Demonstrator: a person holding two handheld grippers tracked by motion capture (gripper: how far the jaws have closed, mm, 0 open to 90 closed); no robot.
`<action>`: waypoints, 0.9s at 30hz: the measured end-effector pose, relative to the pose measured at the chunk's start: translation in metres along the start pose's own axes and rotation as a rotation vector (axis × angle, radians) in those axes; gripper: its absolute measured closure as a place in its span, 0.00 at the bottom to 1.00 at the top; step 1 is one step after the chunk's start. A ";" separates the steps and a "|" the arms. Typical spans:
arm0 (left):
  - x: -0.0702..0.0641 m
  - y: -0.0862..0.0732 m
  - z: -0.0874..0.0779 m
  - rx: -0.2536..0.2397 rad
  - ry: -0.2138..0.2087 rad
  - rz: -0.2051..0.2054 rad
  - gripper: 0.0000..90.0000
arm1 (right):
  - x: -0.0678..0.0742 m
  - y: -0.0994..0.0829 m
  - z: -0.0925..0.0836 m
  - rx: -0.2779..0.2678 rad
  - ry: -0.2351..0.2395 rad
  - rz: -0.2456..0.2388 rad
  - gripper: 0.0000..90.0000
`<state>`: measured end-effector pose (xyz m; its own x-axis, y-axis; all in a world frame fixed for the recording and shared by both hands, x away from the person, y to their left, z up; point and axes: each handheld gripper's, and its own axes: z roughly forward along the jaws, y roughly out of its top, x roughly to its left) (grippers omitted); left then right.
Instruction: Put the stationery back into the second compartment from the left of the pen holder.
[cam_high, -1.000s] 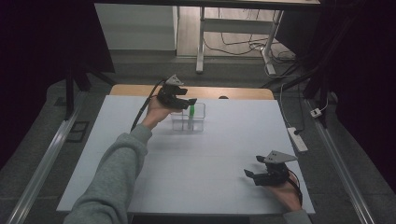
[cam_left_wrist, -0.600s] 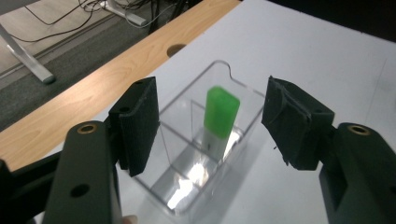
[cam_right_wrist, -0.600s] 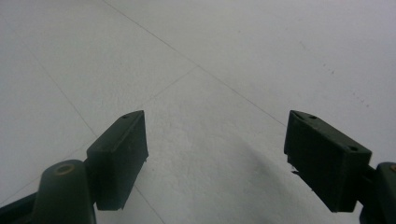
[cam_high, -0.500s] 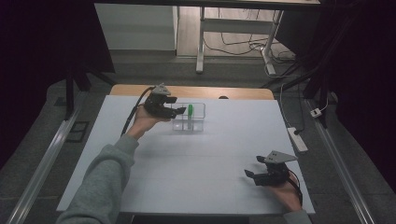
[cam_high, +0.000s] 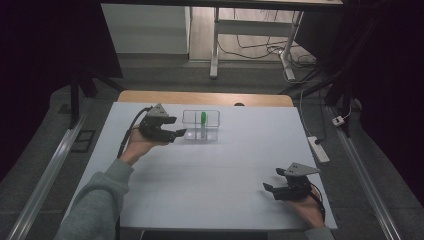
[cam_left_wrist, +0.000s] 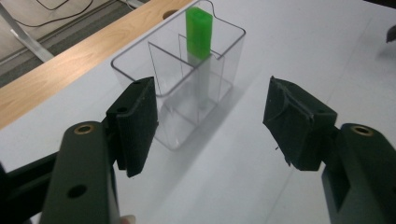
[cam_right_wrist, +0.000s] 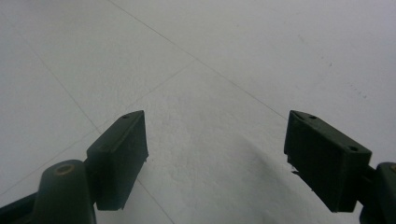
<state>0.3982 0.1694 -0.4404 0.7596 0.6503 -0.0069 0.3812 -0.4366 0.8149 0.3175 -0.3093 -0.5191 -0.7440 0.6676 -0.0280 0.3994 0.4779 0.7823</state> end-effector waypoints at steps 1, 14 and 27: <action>-0.001 -0.003 -0.002 0.002 0.000 -0.001 0.39 | 0.000 0.000 0.000 -0.002 -0.002 0.001 0.23; -0.028 -0.055 -0.035 0.026 0.020 -0.015 0.38 | -0.001 -0.001 0.001 0.016 -0.008 0.001 0.24; -0.050 -0.101 -0.055 0.051 0.038 -0.035 0.37 | -0.001 -0.002 0.001 0.014 -0.022 0.007 0.24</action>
<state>0.2929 0.2154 -0.4909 0.7251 0.6885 -0.0126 0.4346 -0.4433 0.7839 0.3182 -0.3106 -0.5209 -0.7291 0.6834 -0.0363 0.4126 0.4812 0.7735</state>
